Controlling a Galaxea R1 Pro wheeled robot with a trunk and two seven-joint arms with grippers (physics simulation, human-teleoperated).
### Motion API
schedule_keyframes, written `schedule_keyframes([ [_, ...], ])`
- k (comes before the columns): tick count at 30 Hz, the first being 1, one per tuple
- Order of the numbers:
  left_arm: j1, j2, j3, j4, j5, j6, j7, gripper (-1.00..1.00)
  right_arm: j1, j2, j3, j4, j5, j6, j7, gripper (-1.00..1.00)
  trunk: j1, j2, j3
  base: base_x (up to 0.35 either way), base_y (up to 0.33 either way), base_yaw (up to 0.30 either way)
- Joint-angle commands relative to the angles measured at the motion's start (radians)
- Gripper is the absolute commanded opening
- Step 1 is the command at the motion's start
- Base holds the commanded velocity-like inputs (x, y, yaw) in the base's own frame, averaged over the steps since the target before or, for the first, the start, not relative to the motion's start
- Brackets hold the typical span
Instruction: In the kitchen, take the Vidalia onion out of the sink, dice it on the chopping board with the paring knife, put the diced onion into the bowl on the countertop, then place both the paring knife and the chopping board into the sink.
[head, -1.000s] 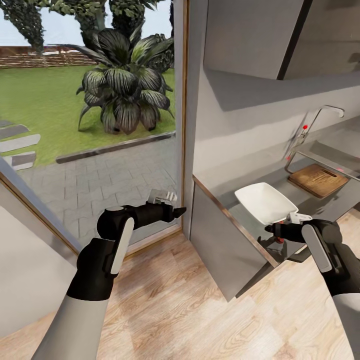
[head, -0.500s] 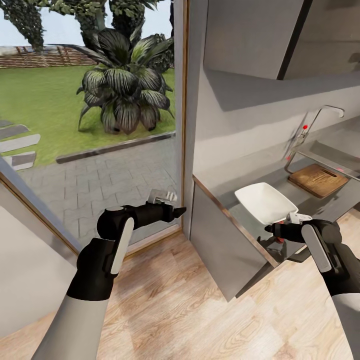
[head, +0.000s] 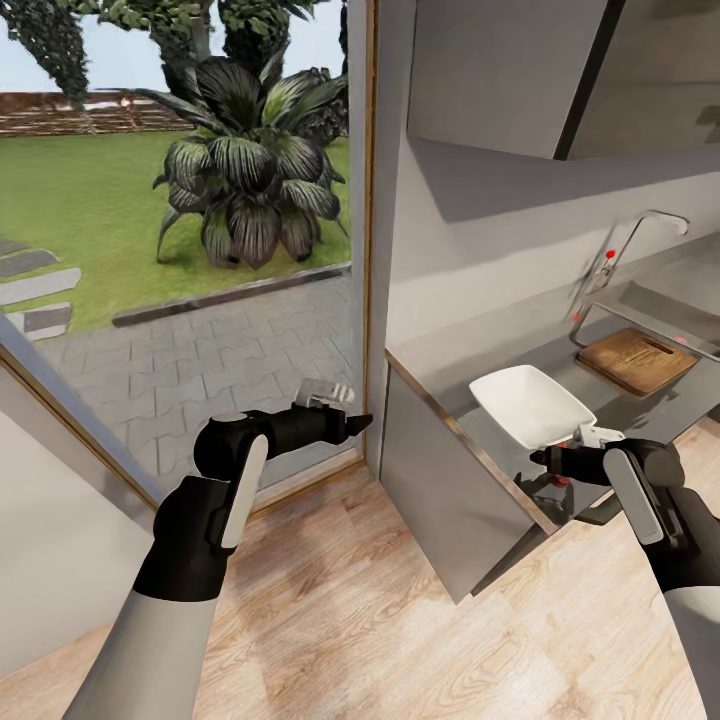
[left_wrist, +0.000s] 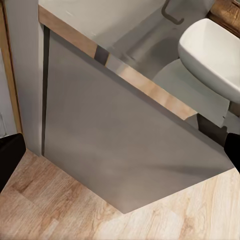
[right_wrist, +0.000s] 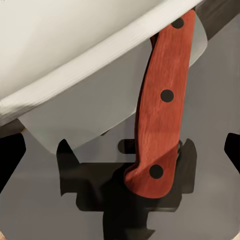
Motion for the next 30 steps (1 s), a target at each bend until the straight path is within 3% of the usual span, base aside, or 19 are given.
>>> schedule_keyframes([
  [1,-0.001,0.000,0.001,-0.001,0.002,0.006,-0.001,1.00,-0.001,0.000,0.000,-0.001,-0.011,0.003,-0.009,1.00,0.001,-0.002,-0.002,0.000,0.000,0.000],
  [30,-0.001,-0.001,0.000,-0.001,0.002,0.006,0.000,1.00,-0.001,-0.001,0.000,0.001,-0.011,0.003,-0.010,1.00,0.001,-0.002,-0.008,0.000,-0.032,0.000],
])
